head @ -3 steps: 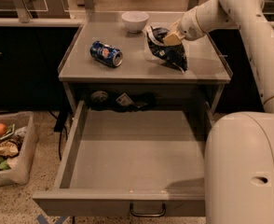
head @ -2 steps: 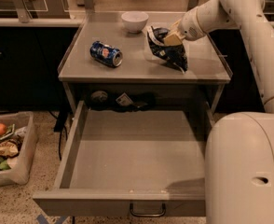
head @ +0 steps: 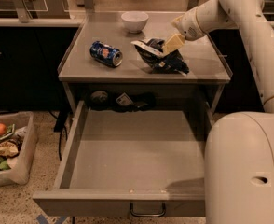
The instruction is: Pick blue chip bag from top drawer and place on counter
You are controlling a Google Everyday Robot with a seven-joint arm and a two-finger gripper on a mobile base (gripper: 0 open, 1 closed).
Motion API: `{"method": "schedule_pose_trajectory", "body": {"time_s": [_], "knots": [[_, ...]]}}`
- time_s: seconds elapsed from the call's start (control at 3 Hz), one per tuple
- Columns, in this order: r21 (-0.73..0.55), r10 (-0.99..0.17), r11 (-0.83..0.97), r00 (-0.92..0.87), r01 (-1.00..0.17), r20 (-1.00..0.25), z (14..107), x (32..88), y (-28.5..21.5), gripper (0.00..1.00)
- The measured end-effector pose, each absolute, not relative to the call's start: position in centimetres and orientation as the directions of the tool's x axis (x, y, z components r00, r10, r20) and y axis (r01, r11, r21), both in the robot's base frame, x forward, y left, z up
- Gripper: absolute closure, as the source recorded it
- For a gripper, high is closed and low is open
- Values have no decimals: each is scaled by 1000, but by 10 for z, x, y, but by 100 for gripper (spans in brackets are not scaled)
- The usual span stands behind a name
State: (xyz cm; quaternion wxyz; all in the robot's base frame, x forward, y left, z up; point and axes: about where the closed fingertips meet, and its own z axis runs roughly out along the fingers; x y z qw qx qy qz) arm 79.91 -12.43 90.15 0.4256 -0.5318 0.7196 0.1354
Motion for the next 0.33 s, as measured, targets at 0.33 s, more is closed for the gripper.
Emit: {"method": "schedule_pose_trajectory", "body": {"time_s": [0.33], "knots": [[-258, -650, 398, -72, -881, -756, 901, 799, -124, 0]]}}
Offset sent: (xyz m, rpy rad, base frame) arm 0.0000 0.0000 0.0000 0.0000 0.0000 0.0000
